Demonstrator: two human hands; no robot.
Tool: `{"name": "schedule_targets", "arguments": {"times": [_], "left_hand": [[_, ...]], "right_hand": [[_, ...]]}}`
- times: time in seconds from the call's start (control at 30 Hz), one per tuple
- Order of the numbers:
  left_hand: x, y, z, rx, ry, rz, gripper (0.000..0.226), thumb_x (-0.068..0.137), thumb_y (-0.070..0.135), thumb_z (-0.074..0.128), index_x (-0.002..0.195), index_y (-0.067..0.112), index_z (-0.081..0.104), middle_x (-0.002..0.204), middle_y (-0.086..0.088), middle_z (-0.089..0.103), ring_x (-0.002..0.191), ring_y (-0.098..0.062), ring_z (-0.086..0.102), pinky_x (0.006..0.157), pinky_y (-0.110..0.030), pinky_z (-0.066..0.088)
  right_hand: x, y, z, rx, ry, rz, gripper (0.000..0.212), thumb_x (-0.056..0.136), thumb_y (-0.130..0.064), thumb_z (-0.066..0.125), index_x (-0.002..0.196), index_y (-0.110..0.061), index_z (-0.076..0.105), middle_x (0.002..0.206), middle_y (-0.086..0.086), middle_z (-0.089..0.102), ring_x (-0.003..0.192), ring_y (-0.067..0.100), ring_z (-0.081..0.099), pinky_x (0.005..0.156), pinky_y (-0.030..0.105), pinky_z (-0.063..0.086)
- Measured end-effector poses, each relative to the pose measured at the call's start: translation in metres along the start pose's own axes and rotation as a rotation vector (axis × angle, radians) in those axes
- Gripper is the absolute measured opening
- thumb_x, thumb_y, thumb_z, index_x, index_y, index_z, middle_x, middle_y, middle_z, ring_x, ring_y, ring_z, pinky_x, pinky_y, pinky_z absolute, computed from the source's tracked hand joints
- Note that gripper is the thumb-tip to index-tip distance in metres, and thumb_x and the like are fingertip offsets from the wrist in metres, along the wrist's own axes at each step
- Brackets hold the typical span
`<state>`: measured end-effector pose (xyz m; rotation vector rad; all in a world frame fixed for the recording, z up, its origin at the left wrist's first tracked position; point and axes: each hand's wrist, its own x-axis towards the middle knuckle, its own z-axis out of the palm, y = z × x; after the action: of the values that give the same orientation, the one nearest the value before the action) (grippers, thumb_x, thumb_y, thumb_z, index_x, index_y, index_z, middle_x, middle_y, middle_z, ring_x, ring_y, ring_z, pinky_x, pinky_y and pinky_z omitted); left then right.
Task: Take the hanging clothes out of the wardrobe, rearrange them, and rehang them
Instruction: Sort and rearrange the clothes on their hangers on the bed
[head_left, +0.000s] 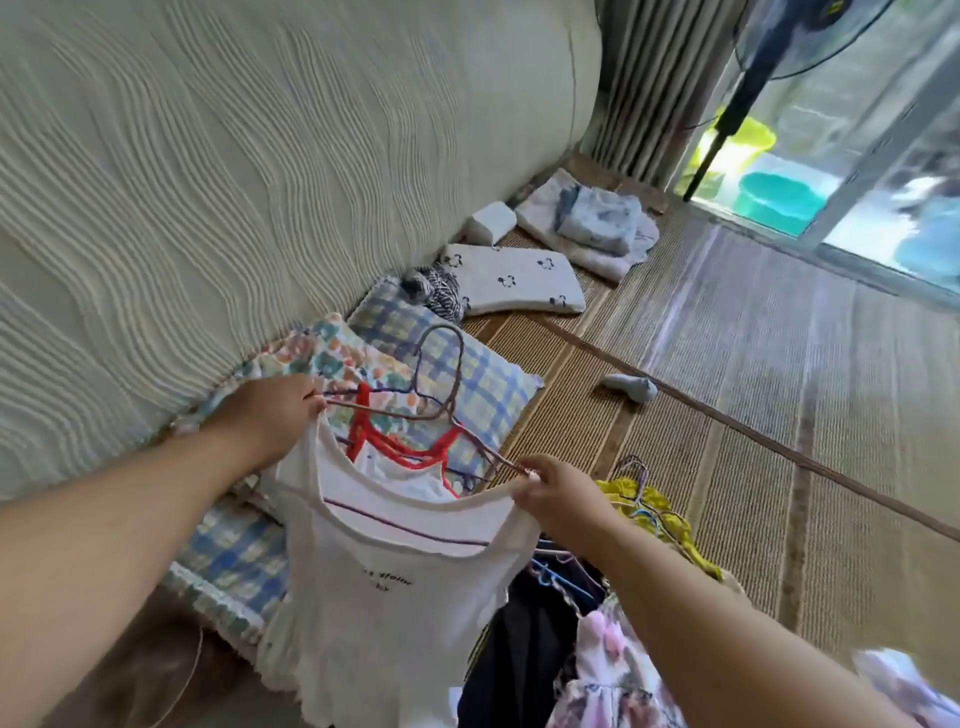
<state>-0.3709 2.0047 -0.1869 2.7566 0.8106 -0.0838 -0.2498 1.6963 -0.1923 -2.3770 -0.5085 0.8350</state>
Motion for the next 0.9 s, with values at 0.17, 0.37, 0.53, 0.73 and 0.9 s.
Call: {"name": "schedule_targets", "arguments": {"times": [0.17,0.37,0.53,0.73,0.9], "left_hand": [[0.087,-0.034,0.055,0.002,-0.125,-0.006,0.020,0.098,0.026,0.044,0.087,0.018,0.059,0.094,-0.012,0.066,0.076,-0.027,0.055,0.064,-0.031,0.036],[0.167,-0.061,0.118,0.007,-0.256,-0.104,0.028,0.101,0.019,0.035,0.099,0.004,0.059,0.112,-0.021,0.059,0.099,-0.033,0.056,0.073,-0.034,0.040],[0.200,-0.066,0.155,0.065,-0.228,-0.078,0.028,0.098,0.024,0.042,0.092,0.004,0.060,0.109,-0.026,0.060,0.097,-0.038,0.056,0.086,-0.040,0.046],[0.155,-0.018,0.159,0.126,-0.320,-0.007,0.059,0.086,0.055,0.053,0.137,0.033,0.036,0.152,-0.009,0.019,0.135,-0.036,0.019,0.105,-0.052,0.027],[0.088,0.085,0.147,0.006,-0.407,0.354,0.060,0.086,0.052,0.053,0.140,0.038,0.033,0.154,-0.003,0.015,0.139,-0.029,0.014,0.111,-0.049,0.019]], "right_hand": [[0.048,0.013,0.027,-0.071,0.043,0.079,0.049,0.084,-0.036,0.062,0.131,-0.028,0.053,0.111,-0.005,0.064,0.095,0.012,0.063,0.079,0.020,0.049],[0.072,0.060,0.053,-0.149,0.052,0.193,0.057,0.084,-0.038,0.062,0.138,-0.035,0.045,0.133,-0.005,0.051,0.119,0.011,0.048,0.087,0.015,0.030],[0.104,0.061,0.074,-0.154,0.051,0.155,0.064,0.087,-0.034,0.061,0.144,-0.040,0.032,0.140,-0.003,0.042,0.127,0.014,0.041,0.098,0.021,0.032],[0.111,0.029,0.090,-0.114,0.160,0.037,0.062,0.088,-0.032,0.060,0.144,-0.035,0.033,0.149,-0.003,0.029,0.134,0.015,0.035,0.105,0.022,0.029],[0.071,0.031,0.059,-0.168,0.174,0.071,0.063,0.087,-0.029,0.061,0.142,-0.041,0.032,0.153,-0.004,0.020,0.137,0.018,0.030,0.108,0.031,0.031]]}}
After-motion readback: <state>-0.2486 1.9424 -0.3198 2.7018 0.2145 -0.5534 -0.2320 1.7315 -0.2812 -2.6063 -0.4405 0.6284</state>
